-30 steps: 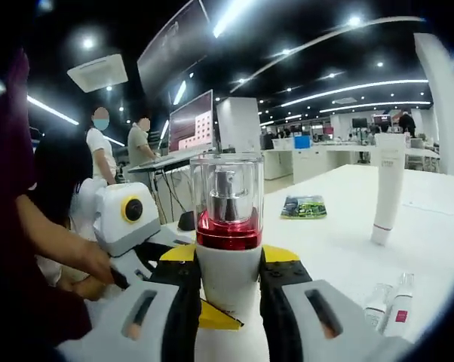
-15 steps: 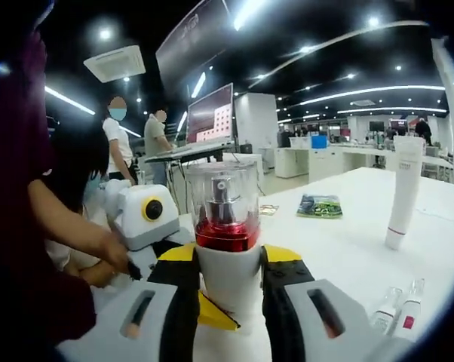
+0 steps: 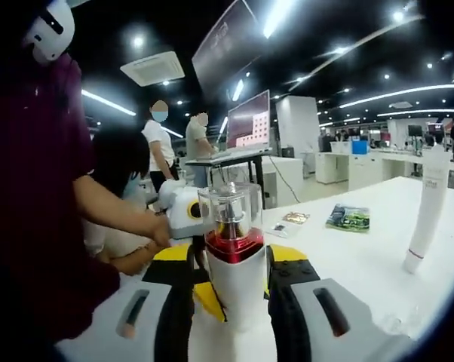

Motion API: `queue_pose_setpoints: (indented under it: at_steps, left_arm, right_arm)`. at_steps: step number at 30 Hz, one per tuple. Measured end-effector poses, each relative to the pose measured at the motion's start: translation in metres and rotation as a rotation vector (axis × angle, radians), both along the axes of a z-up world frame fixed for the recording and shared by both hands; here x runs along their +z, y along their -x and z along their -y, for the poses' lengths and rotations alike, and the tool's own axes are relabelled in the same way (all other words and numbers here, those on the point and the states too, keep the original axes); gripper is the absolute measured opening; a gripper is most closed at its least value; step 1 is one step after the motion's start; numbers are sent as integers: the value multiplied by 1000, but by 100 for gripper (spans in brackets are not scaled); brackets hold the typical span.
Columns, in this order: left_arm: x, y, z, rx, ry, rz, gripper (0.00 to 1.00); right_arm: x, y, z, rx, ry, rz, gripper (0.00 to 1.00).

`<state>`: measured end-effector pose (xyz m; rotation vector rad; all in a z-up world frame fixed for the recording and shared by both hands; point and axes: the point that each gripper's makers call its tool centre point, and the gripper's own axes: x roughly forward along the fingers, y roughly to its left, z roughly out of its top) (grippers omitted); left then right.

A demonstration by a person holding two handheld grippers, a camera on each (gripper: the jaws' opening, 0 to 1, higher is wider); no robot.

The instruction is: Arrange the skincare products in the storage area until every visible bottle or jar stands upright without overlapping.

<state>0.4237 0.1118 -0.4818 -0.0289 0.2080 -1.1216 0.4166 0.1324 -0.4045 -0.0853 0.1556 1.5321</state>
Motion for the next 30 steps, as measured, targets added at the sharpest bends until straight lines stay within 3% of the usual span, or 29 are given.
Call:
queue_pose_setpoints:
  at_steps: [5,9,10,12,16,18,20,23,30]
  left_arm:
    - [0,3,1,-63,-1,-1,29]
    - [0,13,7,-117,12,-44,29]
    - [0,13,8,-114,16,-50,29]
    - [-1,12,8,-93,7,-43,29]
    - [-3,10,6,-30,-31,-43,30]
    - [-1,10,7,-11,-26,-84,30]
    - [6,10,8,12,-16,-64,31]
    - [28,7,11,45,72,-37,33]
    - [35,5,15,34,18,26,33]
  right_arm:
    - [11,6,-8,52,-7,36,39]
    - [6,-1,-8,17,32,89,28]
    - [7,3,-11,37,23,59,28]
    - [5,1,-11,9,25,62,27]
    - [5,-1,-9,-47,9,109,27]
    - [5,0,-9,-89,7,124,27]
    - [6,0,-8,-128,5,142,27]
    - [7,-2,-7,-202,6,145,27]
    - [7,-4,-3,-317,-17,149,27]
